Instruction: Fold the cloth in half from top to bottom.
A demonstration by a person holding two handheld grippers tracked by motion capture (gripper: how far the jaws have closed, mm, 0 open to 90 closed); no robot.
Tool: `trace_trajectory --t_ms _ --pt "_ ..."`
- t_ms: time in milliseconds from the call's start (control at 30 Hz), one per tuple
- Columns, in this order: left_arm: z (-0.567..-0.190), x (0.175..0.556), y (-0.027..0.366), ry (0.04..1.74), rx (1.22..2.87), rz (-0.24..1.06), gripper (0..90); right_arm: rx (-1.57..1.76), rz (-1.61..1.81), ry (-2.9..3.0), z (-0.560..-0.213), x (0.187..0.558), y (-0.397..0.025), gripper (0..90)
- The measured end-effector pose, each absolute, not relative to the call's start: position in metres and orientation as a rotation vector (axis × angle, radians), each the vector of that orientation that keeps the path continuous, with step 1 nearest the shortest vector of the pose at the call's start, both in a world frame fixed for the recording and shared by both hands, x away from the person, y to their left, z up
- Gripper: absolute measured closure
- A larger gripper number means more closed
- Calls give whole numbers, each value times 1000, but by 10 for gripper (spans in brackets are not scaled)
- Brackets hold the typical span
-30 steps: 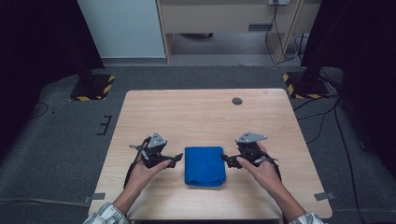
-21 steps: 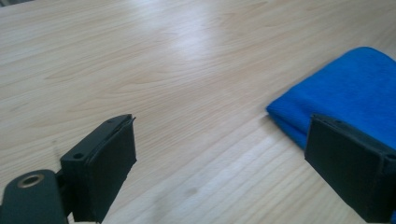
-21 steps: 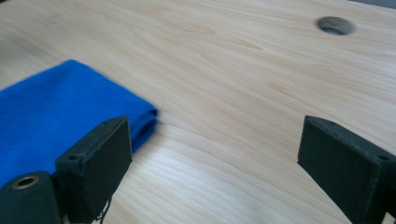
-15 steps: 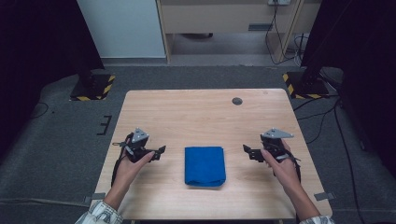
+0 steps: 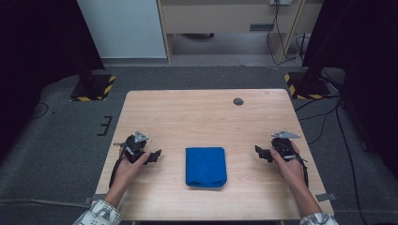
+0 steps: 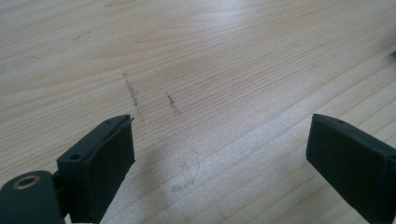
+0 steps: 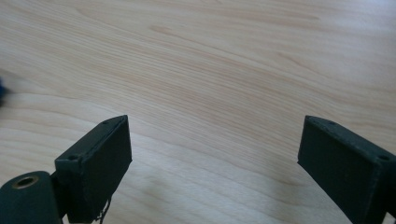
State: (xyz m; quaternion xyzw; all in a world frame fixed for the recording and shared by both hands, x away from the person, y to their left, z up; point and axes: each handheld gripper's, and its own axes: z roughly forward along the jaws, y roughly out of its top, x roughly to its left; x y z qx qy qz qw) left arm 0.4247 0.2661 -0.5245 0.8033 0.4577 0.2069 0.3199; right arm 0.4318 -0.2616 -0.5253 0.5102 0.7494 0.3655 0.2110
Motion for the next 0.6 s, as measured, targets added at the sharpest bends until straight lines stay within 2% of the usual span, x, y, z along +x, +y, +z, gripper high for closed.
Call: trace_trajectory --t_ms 300,600 --pt "-537 426 265 1212 2094 503 28 1495 959 2033 -538 438 -268 86" --pt "-537 426 265 1212 2094 504 26 1495 858 2058 -540 440 -259 38"
